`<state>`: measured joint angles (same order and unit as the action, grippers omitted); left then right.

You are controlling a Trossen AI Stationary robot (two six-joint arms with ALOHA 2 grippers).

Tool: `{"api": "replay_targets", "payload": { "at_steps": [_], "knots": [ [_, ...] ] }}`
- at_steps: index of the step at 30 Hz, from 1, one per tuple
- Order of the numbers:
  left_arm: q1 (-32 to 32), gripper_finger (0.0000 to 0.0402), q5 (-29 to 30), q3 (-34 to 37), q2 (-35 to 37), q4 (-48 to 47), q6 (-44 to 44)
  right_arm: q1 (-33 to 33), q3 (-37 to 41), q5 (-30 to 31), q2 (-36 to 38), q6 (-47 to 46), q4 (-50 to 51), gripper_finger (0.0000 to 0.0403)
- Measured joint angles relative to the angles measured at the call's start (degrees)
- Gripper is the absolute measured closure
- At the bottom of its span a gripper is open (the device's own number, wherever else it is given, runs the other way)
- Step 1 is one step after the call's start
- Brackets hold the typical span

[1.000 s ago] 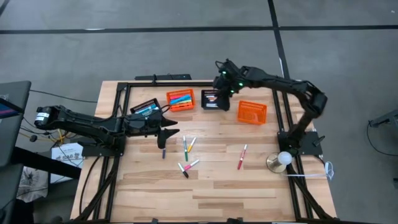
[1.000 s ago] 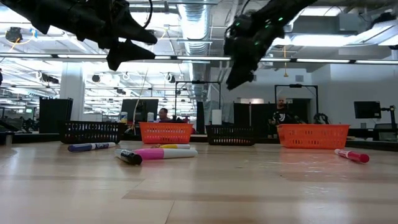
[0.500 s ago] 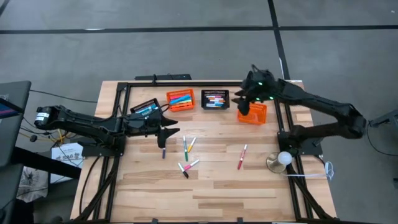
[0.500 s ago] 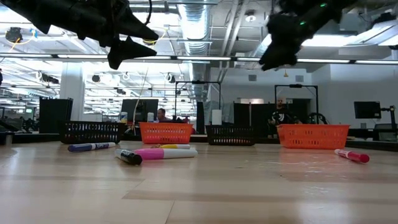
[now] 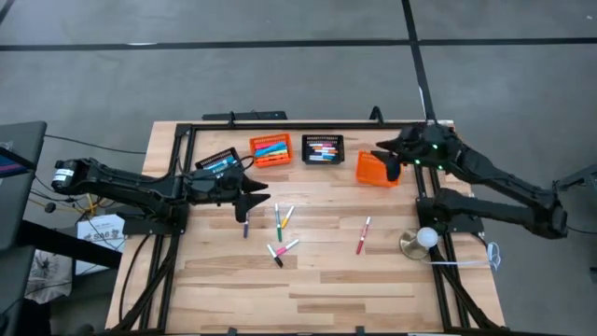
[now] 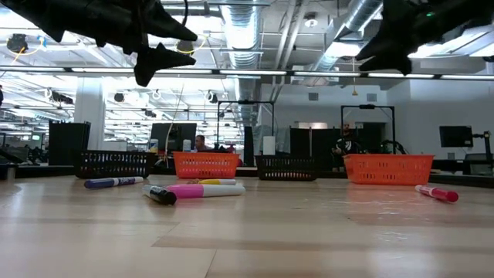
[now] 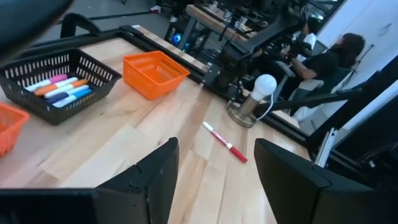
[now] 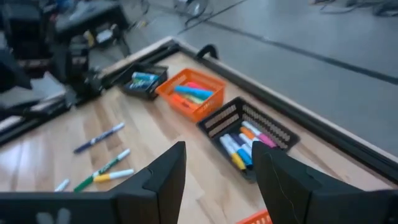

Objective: Pick & Place Markers
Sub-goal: Put the small yellow highlighter pen into the right black bin

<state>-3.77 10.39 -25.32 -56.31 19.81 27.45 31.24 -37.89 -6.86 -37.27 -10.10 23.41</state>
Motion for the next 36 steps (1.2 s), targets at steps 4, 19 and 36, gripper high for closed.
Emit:
{"api": "replay_targets", "payload": {
  "at_steps": [4,19,36],
  "knots": [
    [0.00,0.0192,-0.16,-0.01,-0.73,1.57,0.10,0.01,3.15,4.34,5.62,-3.10,-0.68,0.0227],
    [0.96,0.0192,-7.18,-12.16,-22.18,2.16,0.22,-0.10,11.06,6.26,18.13,-7.91,-2.50,0.0228],
    [8.07,0.0192,-16.85,-18.53,-36.48,1.73,6.01,-0.02,12.24,6.26,19.36,-9.03,-2.46,0.0229]
  ]
}}
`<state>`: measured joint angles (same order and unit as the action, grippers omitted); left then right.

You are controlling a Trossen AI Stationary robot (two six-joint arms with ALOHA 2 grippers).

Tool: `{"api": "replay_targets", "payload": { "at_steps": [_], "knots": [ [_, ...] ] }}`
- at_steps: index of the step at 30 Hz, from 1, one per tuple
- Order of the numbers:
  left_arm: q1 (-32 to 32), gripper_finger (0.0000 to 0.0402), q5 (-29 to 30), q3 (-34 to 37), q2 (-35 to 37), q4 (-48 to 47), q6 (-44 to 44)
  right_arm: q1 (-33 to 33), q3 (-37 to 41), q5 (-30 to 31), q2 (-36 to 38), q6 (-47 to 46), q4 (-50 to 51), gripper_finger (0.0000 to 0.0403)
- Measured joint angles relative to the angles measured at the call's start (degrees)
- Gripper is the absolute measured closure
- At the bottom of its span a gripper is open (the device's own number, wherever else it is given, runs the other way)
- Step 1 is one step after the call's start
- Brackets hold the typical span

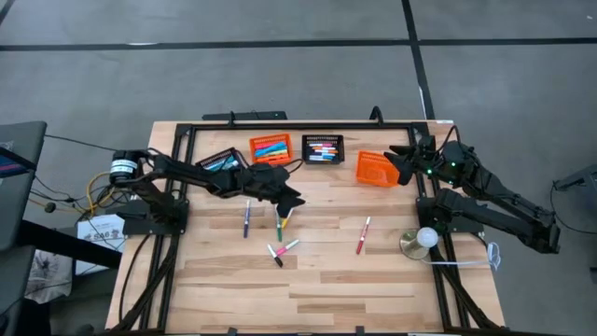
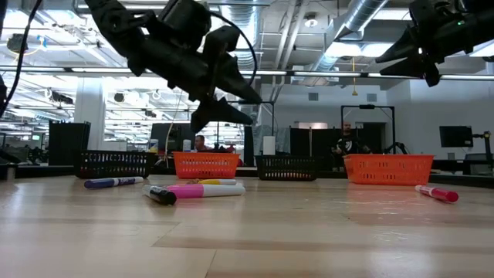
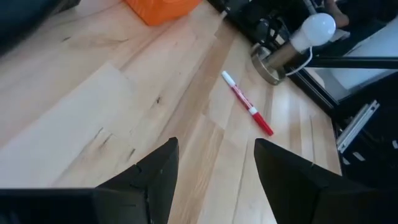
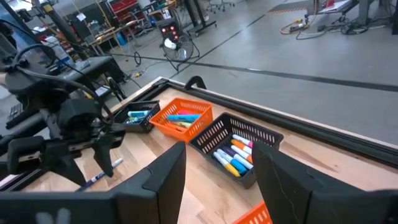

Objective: Pick & Place Markers
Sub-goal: Put the small yellow highlighter pen into the right black bin

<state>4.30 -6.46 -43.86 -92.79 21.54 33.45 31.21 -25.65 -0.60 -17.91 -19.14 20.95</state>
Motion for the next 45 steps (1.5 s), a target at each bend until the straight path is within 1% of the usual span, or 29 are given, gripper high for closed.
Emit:
{"api": "replay_targets", "payload": {
  "at_steps": [5,6,12,15,17,21,24,26,29,33,36,41,45],
  "knots": [
    [0.74,0.0192,0.05,0.04,1.46,0.23,0.07,-0.01,0.00,0.00,-0.07,0.02,0.00,0.0229],
    [0.71,0.0192,0.37,0.04,1.66,1.47,0.43,-0.04,0.00,0.02,-0.07,0.02,0.00,0.0228],
    [0.44,0.0192,0.49,-0.02,2.71,2.86,9.05,-0.06,0.00,0.00,-0.07,0.02,0.00,0.0228],
    [-1.53,0.0192,2.72,-0.05,2.73,2.67,10.36,-0.01,0.00,0.00,-0.07,0.04,0.00,0.0230],
    [-3.58,0.0192,5.74,-1.20,2.73,-0.85,10.38,-0.01,0.00,0.01,-0.07,0.07,0.00,0.0230],
    [-6.42,0.0192,13.32,-7.53,2.73,-14.61,10.25,-0.01,0.00,0.02,-0.07,0.07,0.00,0.0228],
    [-6.96,0.0192,16.98,-12.02,2.73,-23.42,10.25,-0.01,0.00,0.02,-0.07,0.17,0.00,0.0227],
    [-6.86,0.0192,18.23,-14.01,2.75,-25.95,10.35,-0.01,0.00,0.02,-0.07,1.03,0.00,0.0227],
    [-6.50,0.0192,20.26,-14.99,2.78,-26.70,11.44,-0.01,0.00,0.02,-0.07,1.62,0.00,0.0229],
    [-6.61,0.0192,20.56,-15.17,1.88,-26.66,12.54,-0.01,0.00,0.02,-0.07,1.62,0.00,0.0229],
    [-6.58,0.0192,20.52,-15.28,-1.01,-26.62,15.36,0.01,0.00,0.02,-0.07,1.62,0.00,0.0227],
    [-6.83,0.0192,16.32,-15.24,-7.28,-27.14,20.84,0.01,0.00,0.02,-0.07,1.63,-0.02,0.0228],
    [-6.73,0.0192,15.50,-15.23,-9.27,-29.70,23.95,-0.01,0.00,0.01,-0.07,1.64,-0.02,0.0229]
  ]
}}
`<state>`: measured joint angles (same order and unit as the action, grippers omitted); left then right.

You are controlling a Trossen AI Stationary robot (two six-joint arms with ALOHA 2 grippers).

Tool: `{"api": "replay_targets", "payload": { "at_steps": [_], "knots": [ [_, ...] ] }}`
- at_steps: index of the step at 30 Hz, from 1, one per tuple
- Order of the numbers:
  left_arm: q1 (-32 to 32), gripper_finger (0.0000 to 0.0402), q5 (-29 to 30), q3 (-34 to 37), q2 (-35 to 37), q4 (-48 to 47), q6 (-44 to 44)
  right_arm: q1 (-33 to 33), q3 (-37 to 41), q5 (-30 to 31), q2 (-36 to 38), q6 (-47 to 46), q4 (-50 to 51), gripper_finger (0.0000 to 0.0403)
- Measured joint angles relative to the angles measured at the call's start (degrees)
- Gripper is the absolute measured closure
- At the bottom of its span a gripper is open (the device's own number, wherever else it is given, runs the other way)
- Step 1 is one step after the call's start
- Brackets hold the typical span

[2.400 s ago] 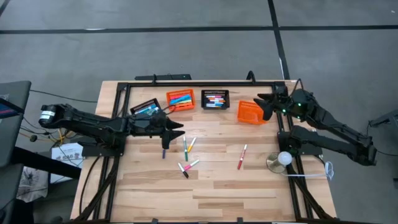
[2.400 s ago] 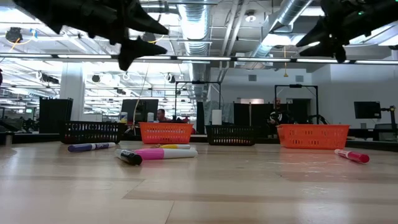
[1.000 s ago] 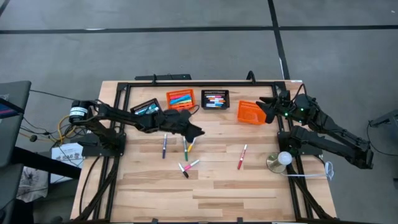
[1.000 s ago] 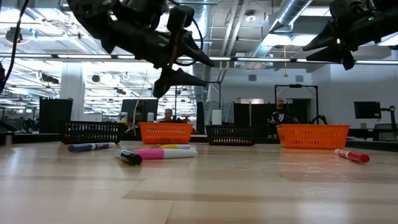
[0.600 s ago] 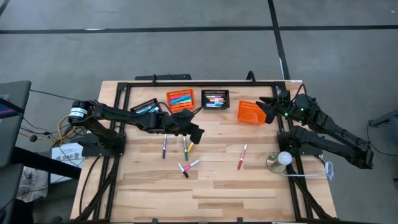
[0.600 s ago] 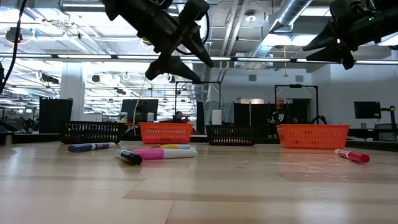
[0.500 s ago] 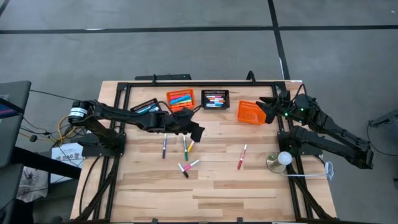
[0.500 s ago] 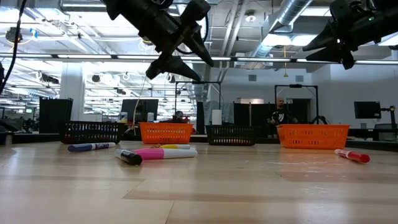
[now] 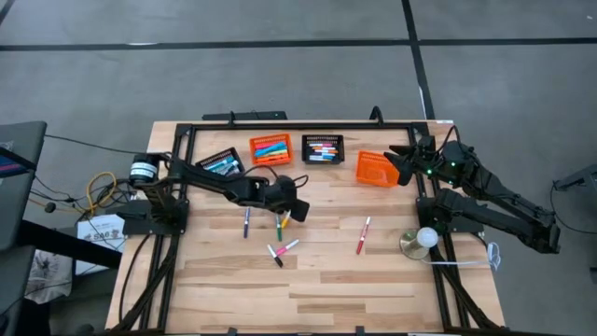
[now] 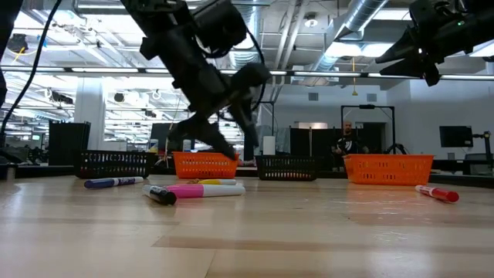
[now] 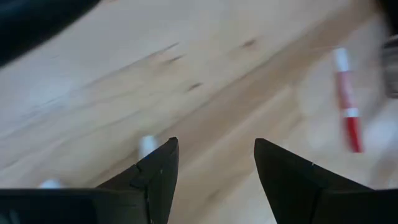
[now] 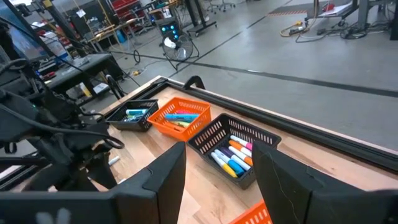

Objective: Pick & Place Markers
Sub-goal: Put the small yellow highlighter pen into the right black bin

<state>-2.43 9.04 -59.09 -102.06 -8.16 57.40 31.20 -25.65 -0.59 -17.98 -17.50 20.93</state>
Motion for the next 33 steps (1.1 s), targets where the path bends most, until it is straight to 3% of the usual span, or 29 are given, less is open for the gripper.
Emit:
{"api": "replay_targets", "payload": {
  "at_steps": [19,33],
  "knots": [
    [-3.55,0.0192,0.35,-2.29,0.47,-8.14,2.77,0.00,0.00,0.01,-0.02,0.13,0.00,0.0227],
    [-3.48,0.0192,0.33,-2.23,-2.32,-8.33,1.56,0.00,0.00,0.01,-0.02,0.11,-0.03,0.0228]
  ]
}}
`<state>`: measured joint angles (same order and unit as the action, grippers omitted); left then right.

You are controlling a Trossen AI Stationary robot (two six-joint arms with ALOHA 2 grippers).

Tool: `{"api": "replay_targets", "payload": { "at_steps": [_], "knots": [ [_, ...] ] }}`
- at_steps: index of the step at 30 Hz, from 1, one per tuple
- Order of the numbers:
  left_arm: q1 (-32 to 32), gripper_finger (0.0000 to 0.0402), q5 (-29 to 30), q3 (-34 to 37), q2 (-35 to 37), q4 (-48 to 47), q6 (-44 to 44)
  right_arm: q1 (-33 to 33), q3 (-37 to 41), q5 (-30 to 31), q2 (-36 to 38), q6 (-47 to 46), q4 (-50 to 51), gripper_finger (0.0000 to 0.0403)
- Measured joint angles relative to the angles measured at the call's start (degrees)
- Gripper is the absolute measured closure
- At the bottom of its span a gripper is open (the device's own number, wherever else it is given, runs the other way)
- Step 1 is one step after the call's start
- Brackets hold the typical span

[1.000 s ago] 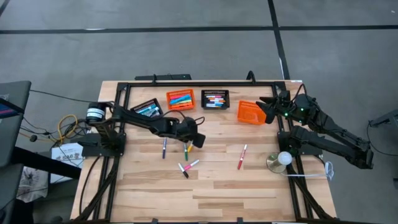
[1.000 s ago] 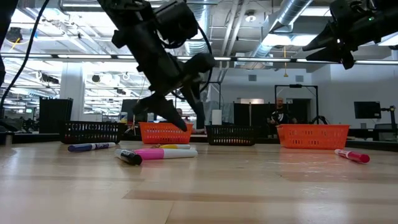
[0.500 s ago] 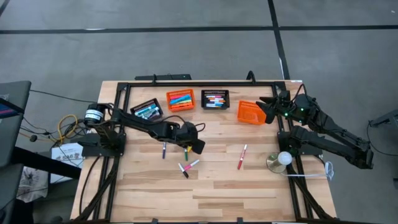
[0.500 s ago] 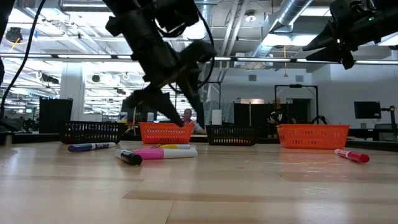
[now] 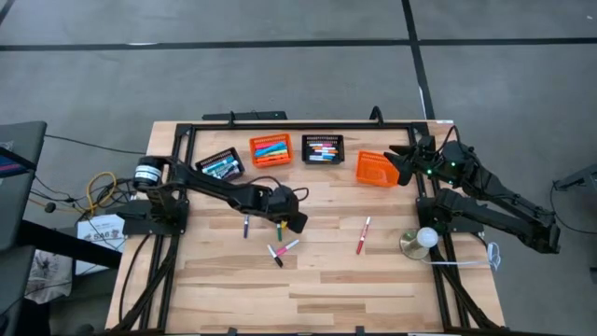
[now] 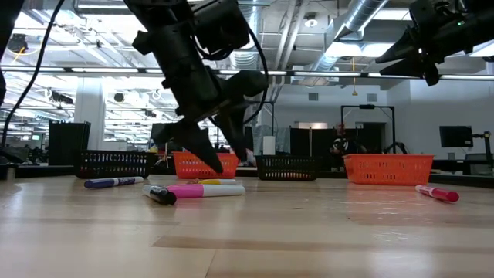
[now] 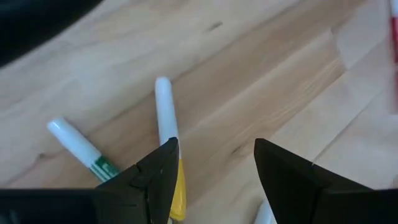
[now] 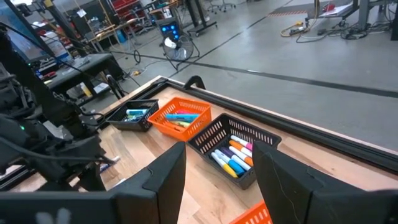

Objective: Pick & Place Markers
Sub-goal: Put the small yellow highlighter pen into the right black bin

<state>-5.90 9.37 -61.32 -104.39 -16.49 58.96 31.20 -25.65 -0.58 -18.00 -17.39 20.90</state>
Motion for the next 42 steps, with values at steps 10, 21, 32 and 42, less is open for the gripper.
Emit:
{"api": "replay_targets", "payload": {
  "at_steps": [10,21,32,42],
  "knots": [
    [-0.01,0.0192,0.04,-0.02,-1.92,-0.52,0.38,0.02,0.00,0.00,0.00,-0.11,0.01,0.0227],
    [0.06,0.0192,-1.49,-0.22,-4.49,-0.79,0.78,0.02,0.00,0.00,0.00,-0.08,-0.01,0.0227],
    [-0.02,0.0192,-0.68,-0.07,-4.46,-0.19,1.32,0.01,0.00,0.00,0.01,0.00,0.01,0.0228],
    [-0.05,0.0192,-0.37,-0.02,-4.53,-0.07,-0.22,0.01,0.00,0.00,0.00,1.30,0.01,0.0229]
  ]
}}
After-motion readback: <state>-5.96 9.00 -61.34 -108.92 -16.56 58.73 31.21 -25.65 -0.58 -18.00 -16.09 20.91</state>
